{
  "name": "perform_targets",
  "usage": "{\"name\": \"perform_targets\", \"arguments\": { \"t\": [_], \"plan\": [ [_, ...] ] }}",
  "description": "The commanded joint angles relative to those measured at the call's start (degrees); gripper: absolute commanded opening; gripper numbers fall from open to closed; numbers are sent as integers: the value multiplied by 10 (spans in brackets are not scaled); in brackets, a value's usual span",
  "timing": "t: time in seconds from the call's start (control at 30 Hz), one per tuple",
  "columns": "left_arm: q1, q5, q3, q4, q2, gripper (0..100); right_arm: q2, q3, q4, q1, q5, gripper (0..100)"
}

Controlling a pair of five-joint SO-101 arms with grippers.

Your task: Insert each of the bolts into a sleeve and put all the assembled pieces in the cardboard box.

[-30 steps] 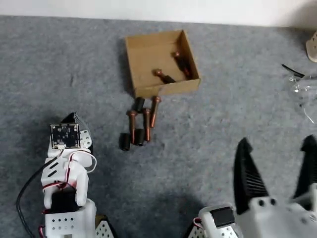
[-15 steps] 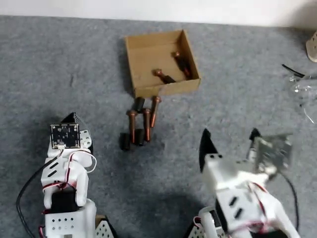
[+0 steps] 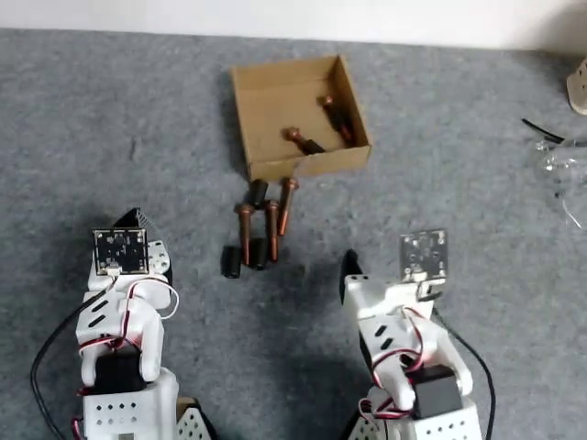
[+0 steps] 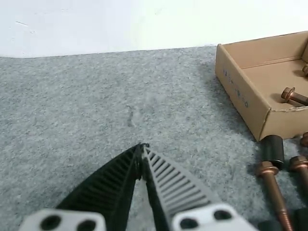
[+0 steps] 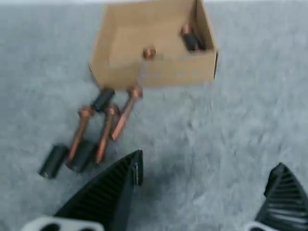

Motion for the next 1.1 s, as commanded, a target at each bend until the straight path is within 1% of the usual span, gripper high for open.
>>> {"name": "perform_targets", "arguments": {
  "t": [0.0, 0.17, 0.3, 0.37, 0.5, 0.67, 0.93, 1.07],
  "plan": [
    [7, -3, 0, -10, -2, 10, -10, 25, -22, -6, 3, 368],
    [7, -3, 0, -11, -2, 11, -10, 68, -22, -18, 3, 368],
    [7, -1, -5, -8, -2, 11, -10, 108, -22, -80, 3, 368],
    [7, -1, -18, -7, 2, 11, -10, 120, -22, -98, 3, 368],
    [7, 0, -30, -2, 3, 11, -8, 122, -22, -100, 3, 368],
    [8, 1, -54, 42, 3, 11, -6, 120, -22, -101, 3, 368],
    [8, 1, -64, 46, 4, 11, -6, 120, -18, -99, 2, 368],
    [8, 1, -80, 72, 4, 11, -6, 121, -18, -99, 2, 368]
  ]
}}
